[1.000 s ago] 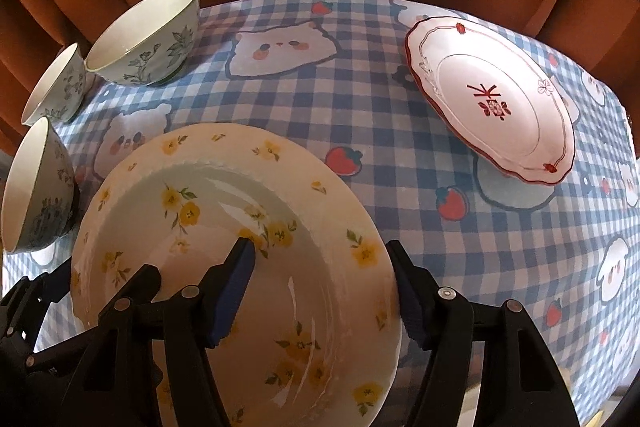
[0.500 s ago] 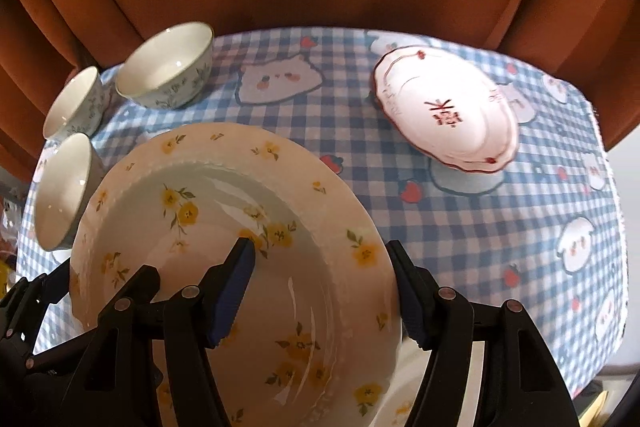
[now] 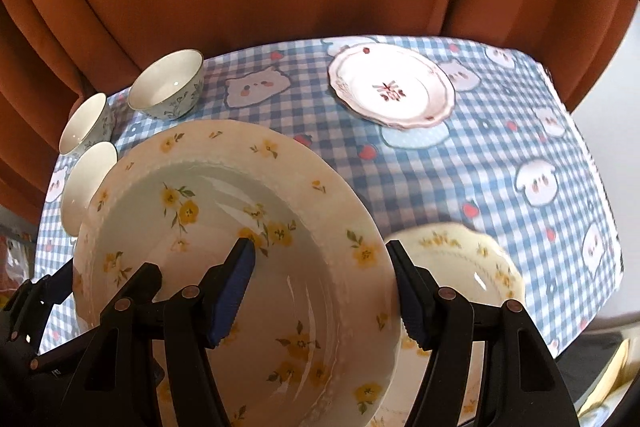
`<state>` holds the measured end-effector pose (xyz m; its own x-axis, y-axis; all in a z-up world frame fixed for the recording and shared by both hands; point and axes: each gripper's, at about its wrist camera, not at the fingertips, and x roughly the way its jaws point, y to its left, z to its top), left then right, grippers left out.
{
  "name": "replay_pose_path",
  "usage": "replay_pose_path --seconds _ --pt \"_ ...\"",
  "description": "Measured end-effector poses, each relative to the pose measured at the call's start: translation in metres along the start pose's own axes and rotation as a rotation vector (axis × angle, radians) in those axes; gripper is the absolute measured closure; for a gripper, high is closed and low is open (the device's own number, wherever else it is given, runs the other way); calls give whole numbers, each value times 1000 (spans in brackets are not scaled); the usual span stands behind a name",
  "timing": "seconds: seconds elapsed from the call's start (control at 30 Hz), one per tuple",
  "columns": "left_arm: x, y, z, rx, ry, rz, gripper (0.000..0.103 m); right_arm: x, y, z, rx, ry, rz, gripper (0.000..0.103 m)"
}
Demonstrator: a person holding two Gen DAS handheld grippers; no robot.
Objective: Organize plates and bowls
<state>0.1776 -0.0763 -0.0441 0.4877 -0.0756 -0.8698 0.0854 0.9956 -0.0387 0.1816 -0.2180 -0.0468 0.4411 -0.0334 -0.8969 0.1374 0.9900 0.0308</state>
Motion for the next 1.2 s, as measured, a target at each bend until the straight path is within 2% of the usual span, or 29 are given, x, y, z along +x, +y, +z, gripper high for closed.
replay_pose_path --seconds 0.27,0.63,0.97,1.2 --pt "-12 -40 -19 -36 14 18 30 -13 -36 -16 -26 11 30 34" --pt "-11 -111 -40 -84 23 15 30 -17 -109 -25 -61 30 41 34" --pt "12 -164 -58 -130 59 7 30 3 -169 -33 -88 64 35 34" --pt "30 -184 -67 -158 102 14 30 23 -191 -38 -111 109 36 34"
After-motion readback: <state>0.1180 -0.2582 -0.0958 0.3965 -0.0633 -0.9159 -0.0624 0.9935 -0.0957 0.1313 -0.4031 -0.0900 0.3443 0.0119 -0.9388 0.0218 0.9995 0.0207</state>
